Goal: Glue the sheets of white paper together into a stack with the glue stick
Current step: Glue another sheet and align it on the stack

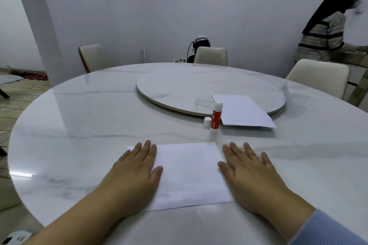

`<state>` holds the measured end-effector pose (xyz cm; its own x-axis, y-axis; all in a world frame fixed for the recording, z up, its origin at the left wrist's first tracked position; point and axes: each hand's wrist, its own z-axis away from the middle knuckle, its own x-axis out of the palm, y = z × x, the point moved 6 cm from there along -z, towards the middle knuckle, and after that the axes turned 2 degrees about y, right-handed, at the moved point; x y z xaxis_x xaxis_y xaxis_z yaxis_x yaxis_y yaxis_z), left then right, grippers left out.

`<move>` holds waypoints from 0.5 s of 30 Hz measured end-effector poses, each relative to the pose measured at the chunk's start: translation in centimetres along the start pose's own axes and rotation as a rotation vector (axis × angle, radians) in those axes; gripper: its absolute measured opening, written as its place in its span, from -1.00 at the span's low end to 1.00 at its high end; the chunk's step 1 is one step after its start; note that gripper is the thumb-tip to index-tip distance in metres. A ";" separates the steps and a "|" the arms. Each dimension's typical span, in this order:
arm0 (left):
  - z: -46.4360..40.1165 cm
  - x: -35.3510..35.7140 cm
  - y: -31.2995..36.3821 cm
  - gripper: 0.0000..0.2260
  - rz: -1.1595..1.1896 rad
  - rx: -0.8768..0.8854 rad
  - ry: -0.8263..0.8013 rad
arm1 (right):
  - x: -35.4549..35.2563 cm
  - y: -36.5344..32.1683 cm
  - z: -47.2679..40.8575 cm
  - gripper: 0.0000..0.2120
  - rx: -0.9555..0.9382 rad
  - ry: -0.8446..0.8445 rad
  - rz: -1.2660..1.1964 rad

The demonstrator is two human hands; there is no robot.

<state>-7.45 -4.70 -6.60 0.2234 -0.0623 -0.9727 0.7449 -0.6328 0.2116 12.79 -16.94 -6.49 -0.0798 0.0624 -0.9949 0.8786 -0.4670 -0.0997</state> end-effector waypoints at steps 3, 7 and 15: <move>-0.2 -0.1 0.5 -0.47 0.041 0.016 0.015 | -2.1 2.5 -0.5 -0.48 0.151 0.257 -0.243; -0.9 -0.1 1.8 -0.47 0.091 0.056 0.022 | -2.9 6.6 -4.7 -0.67 0.537 0.349 -1.193; -1.4 -4.0 -0.1 -0.56 0.485 -0.086 0.594 | -2.3 8.3 -10.0 -0.49 0.846 0.502 -1.623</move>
<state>-7.58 -3.29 -2.59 0.8192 0.1228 -0.5603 0.5183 -0.5770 0.6313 25.01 -12.12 -4.87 -0.2148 0.9671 0.1364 -0.3362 0.0579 -0.9400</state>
